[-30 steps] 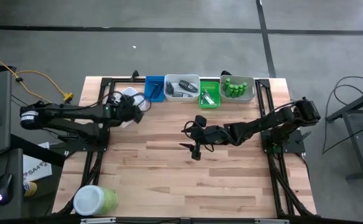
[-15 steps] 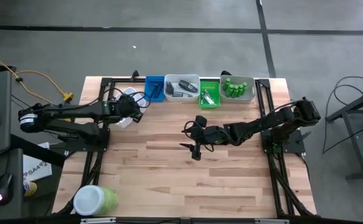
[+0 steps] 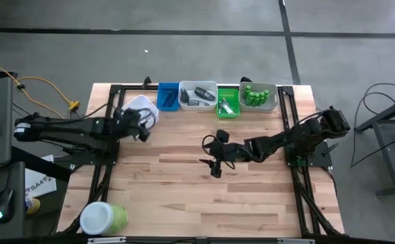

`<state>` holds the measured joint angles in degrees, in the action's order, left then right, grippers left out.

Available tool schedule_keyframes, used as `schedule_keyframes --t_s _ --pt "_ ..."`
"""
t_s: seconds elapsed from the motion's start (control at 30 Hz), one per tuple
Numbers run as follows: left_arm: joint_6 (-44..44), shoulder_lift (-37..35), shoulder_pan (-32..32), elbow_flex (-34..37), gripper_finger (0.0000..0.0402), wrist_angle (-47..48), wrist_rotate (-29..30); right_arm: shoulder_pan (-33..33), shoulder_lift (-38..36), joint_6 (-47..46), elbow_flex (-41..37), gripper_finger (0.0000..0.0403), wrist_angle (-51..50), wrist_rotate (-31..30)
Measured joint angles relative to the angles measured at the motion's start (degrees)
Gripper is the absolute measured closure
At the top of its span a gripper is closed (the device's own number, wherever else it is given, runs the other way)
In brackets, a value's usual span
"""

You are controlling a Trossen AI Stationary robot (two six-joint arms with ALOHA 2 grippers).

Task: Pick & Place Travel size toiletries
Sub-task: Return to home position

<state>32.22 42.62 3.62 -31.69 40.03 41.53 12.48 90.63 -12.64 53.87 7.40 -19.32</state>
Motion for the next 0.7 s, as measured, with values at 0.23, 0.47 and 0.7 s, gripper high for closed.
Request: schedule_keyframes --t_s 0.23,0.47,0.7 --pt "4.13 -12.20 -16.72 7.50 0.0181 -1.10 7.44 0.75 -6.13 -5.08 -11.00 0.0141 10.57 -3.70" --pt "2.82 -23.57 -26.91 10.43 0.0181 -1.20 14.20 -1.08 -25.70 -6.30 -27.51 0.0141 18.35 -0.26" --pt "-3.04 -31.28 -33.46 13.58 0.0181 -6.87 17.14 -0.57 -45.07 -6.05 -38.36 0.0141 18.26 -0.29"
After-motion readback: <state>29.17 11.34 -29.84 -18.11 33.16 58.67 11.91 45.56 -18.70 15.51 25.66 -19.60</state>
